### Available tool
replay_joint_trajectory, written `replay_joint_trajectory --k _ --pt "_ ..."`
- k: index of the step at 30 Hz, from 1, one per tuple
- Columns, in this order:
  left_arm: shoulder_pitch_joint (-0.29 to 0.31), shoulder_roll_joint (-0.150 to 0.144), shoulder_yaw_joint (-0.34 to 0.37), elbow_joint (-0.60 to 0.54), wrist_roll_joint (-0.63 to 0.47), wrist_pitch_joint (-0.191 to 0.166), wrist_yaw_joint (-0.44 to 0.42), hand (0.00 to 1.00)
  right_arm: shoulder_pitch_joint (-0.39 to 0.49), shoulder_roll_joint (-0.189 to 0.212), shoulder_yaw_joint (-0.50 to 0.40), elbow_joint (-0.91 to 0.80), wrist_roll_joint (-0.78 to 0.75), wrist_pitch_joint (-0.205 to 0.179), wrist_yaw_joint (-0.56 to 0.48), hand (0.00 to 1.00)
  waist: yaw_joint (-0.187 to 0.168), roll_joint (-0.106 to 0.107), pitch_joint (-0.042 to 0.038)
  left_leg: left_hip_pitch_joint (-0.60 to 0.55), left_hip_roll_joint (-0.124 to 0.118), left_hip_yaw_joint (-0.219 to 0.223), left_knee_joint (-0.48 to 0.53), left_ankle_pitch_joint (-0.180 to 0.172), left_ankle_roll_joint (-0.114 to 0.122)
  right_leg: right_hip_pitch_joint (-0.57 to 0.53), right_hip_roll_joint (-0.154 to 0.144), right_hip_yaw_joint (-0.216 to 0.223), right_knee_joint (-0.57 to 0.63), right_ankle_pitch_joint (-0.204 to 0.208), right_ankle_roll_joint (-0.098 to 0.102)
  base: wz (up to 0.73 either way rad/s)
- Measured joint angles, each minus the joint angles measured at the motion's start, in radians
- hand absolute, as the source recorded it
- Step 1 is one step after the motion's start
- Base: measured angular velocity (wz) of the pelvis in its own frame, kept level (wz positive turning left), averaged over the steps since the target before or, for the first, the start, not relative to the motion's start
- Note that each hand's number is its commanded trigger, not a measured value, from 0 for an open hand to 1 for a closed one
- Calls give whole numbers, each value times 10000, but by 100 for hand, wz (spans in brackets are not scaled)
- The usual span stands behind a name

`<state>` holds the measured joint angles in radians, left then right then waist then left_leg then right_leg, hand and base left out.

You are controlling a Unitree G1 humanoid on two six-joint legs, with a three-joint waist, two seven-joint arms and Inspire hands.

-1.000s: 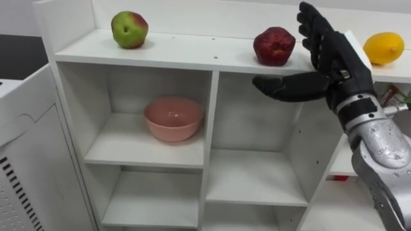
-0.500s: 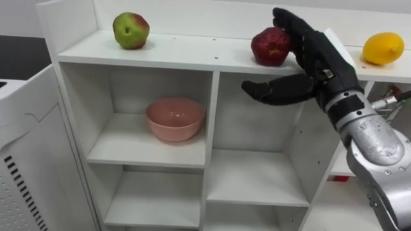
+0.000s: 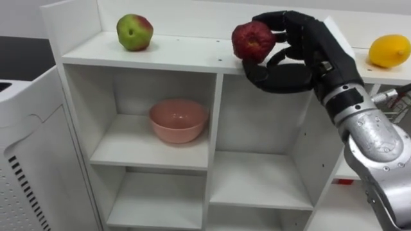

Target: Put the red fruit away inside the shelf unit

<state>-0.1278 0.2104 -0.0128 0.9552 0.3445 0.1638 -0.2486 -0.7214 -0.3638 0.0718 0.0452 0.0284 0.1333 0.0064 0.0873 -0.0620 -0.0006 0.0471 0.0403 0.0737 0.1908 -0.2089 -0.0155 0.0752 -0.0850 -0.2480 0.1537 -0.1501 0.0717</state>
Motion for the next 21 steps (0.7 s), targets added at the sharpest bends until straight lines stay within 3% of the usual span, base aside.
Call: replay_joint_trajectory --k 10,14,17,21 --pt "-3 24 -319 84 -43 1 67 0 76 7 220 6 109 -9 -40 100 -35 21 16 170 -5 -47 -44 0 0 146 3 29 -10 0 0 0" --pt "-7 3 -307 366 -40 -143 283 0 96 29 225 -205 82 -4 75 100 -37 99 64 169 -8 31 -42 0 0 118 3 134 -11 0 0 -4" --pt "23 2 -310 495 -22 -143 314 0 426 48 257 -873 -102 -5 226 100 -3 181 104 173 -7 76 -40 0 0 97 6 249 -14 0 0 -5" --pt "20 9 -323 479 -20 -215 322 0 1108 328 337 -2151 36 -1 648 100 -22 288 95 136 -8 75 -37 0 0 58 7 248 -16 0 0 0"
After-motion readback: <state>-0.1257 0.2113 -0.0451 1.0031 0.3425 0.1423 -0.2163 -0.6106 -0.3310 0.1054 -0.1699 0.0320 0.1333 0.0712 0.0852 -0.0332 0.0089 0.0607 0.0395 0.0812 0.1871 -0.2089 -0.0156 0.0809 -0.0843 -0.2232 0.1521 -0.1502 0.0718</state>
